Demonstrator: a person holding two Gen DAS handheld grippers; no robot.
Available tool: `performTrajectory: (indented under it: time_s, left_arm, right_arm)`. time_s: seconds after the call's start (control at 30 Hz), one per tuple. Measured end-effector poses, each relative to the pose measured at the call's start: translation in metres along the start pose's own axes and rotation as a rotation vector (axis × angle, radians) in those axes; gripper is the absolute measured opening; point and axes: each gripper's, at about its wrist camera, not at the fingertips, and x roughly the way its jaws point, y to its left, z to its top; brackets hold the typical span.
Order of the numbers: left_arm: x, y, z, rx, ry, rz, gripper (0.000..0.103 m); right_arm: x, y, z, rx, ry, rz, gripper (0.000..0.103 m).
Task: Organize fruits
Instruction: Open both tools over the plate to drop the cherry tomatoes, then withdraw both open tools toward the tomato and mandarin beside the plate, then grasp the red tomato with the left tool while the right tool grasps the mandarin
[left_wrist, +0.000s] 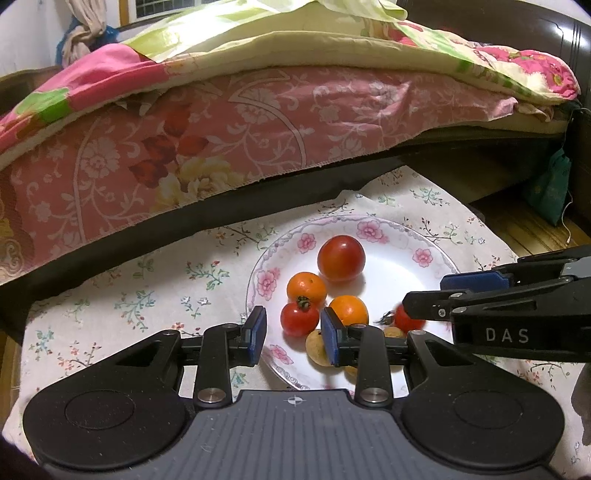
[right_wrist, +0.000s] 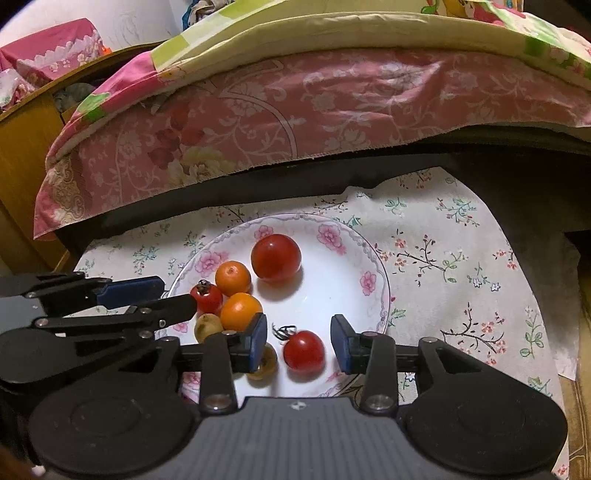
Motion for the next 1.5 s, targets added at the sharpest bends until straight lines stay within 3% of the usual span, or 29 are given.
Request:
performTrajectory:
  time_s: [0.3,0.77,1.03,1.5]
  left_arm:
    - [-0.026,0.006,-0.004,-0.002,-0.010,-0.001,0.046]
    - [-0.070,0.015,-0.052,0.026,0.043,-0.046,0.051]
    - [-0.075,0.029,-0.070,0.011,0.069,-0.055,0.052]
    - [-0.065,0.034,-0.079,-0.005,0.087,-0.115,0.057]
  right_arm:
    - [-0.016,0.012,-0.003,-0.011,-0.022,0.030,0.038]
    - [-0.058,0.048,-0.047,-0.043,0.011,0.092,0.039]
    - [-0.034,0.066,-0.066,-0.104,0.058,0.063,0.043]
    - [0.007,0.074,-0.066,-0.137,0.042,0.037,0.043]
